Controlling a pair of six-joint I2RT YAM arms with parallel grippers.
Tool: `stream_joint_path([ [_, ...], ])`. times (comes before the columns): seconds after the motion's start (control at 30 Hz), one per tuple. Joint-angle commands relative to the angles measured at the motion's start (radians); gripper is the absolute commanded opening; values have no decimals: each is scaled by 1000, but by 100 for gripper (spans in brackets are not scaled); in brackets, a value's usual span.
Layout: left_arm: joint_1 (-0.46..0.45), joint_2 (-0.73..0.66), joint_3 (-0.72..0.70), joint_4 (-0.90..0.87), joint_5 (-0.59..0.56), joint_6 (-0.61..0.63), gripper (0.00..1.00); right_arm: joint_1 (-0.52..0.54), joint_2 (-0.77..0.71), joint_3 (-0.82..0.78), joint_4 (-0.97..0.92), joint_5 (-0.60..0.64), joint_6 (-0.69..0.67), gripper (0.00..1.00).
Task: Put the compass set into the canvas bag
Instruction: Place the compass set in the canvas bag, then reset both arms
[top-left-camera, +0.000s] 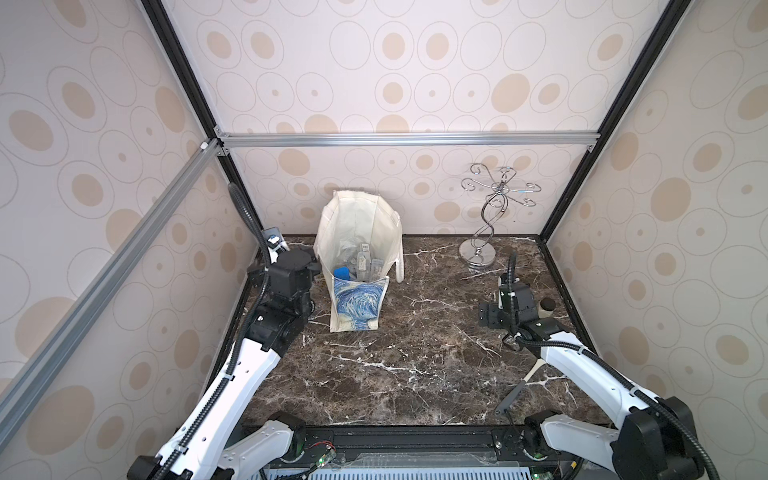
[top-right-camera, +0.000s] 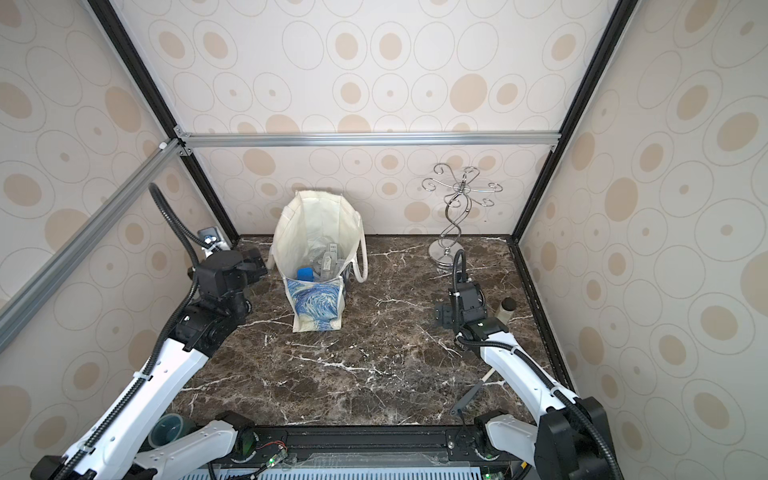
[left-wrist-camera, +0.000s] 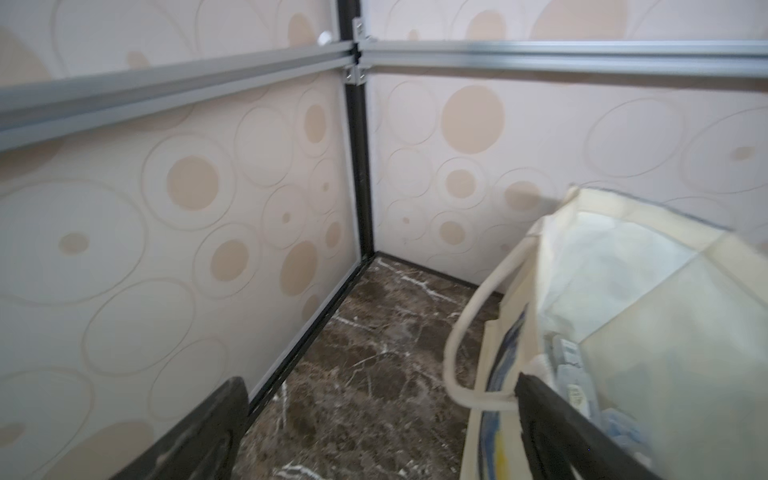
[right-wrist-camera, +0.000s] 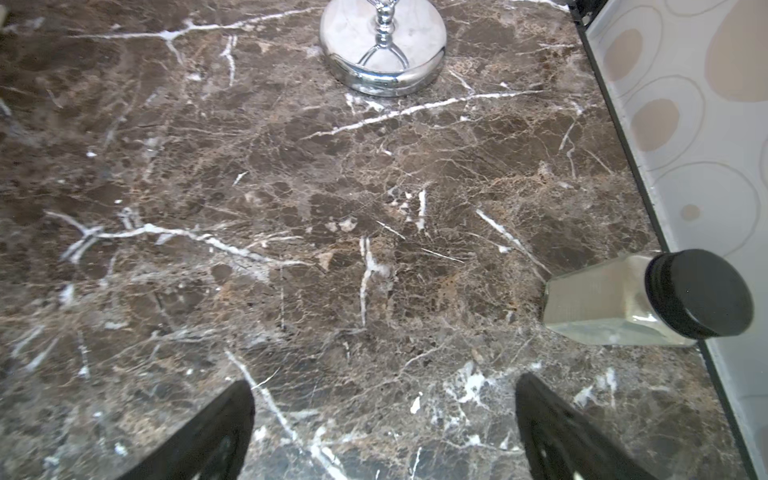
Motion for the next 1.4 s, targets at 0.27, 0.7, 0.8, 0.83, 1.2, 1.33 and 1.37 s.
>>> stream_joint_path([
  [0.27,125,19,-398,177,59,-129,100,-66,150,-119,393,42,-128,100],
  [0.7,210,35,-689,833,150,67,100,-216,345,-353,1140,-188,-206,100],
  [0.8,233,104,-731,985,191,82,100,-217,371,-328,1127,-143,-190,100],
  [0.83,240,134,-740,1025,194,83,100,-217,361,-307,1064,-129,-184,100],
  [1.2,295,412,-772,1346,317,140,100,-217,362,-300,1059,-129,-181,100],
  [1.33,305,493,-896,1718,373,213,100,-217,363,-300,1063,-128,-181,100],
  [1.37,304,483,-915,1750,404,219,100,-217,363,-300,1062,-128,-181,100],
])
